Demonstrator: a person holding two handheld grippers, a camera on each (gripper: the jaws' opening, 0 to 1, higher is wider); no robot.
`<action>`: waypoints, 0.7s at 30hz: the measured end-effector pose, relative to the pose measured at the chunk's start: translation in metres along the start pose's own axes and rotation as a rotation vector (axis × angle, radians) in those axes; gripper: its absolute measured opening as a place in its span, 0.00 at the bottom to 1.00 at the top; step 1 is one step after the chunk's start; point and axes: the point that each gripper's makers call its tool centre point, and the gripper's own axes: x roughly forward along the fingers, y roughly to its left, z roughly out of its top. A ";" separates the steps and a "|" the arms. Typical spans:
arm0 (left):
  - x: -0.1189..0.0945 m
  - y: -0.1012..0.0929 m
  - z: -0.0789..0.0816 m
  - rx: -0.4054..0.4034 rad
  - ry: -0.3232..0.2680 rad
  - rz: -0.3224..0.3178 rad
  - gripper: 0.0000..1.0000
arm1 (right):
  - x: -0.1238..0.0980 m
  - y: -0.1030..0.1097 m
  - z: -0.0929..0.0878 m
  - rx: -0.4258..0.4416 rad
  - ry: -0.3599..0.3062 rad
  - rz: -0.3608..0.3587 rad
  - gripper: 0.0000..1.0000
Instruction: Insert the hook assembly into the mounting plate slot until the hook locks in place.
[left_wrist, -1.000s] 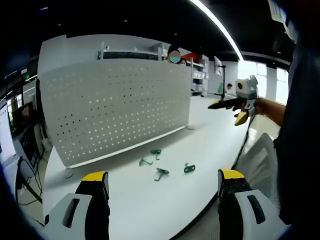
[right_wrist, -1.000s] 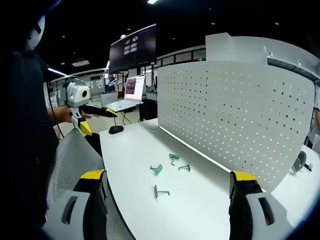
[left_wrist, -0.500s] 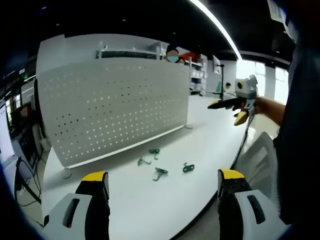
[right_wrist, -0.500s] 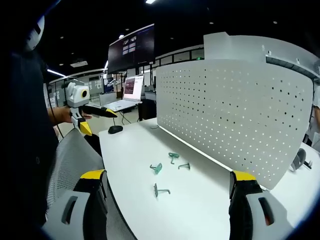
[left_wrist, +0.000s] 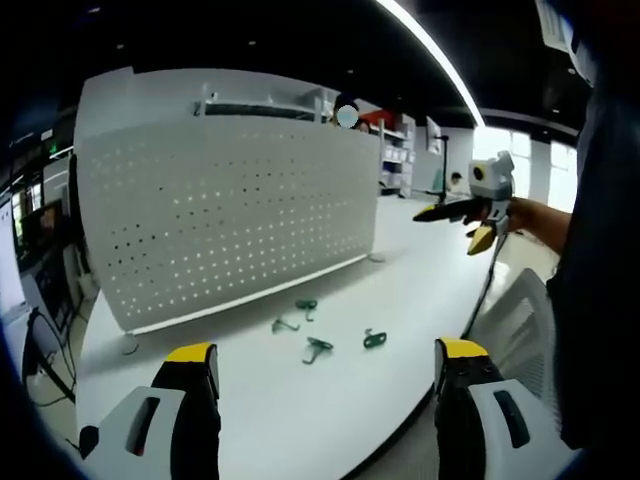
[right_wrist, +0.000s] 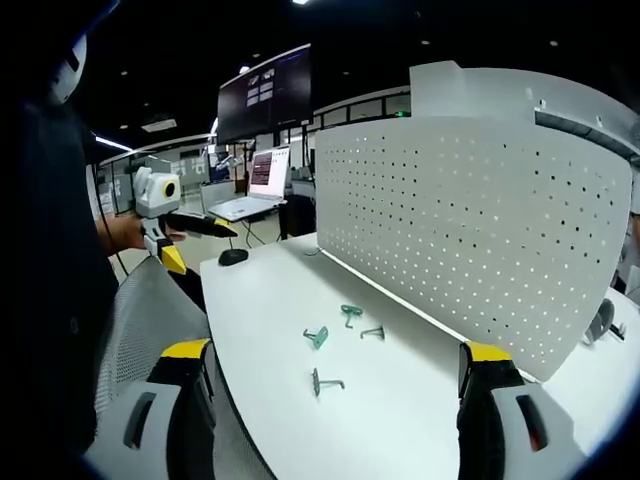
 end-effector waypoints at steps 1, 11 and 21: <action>0.000 -0.001 0.000 -0.001 -0.002 -0.001 0.91 | 0.001 0.001 0.001 -0.005 0.002 0.001 0.99; -0.001 -0.003 0.001 -0.013 -0.031 -0.003 0.90 | 0.012 0.012 0.012 -0.042 0.016 0.024 0.95; 0.000 -0.007 0.006 -0.012 -0.055 -0.014 0.90 | 0.031 0.019 0.024 -0.077 0.011 0.049 0.87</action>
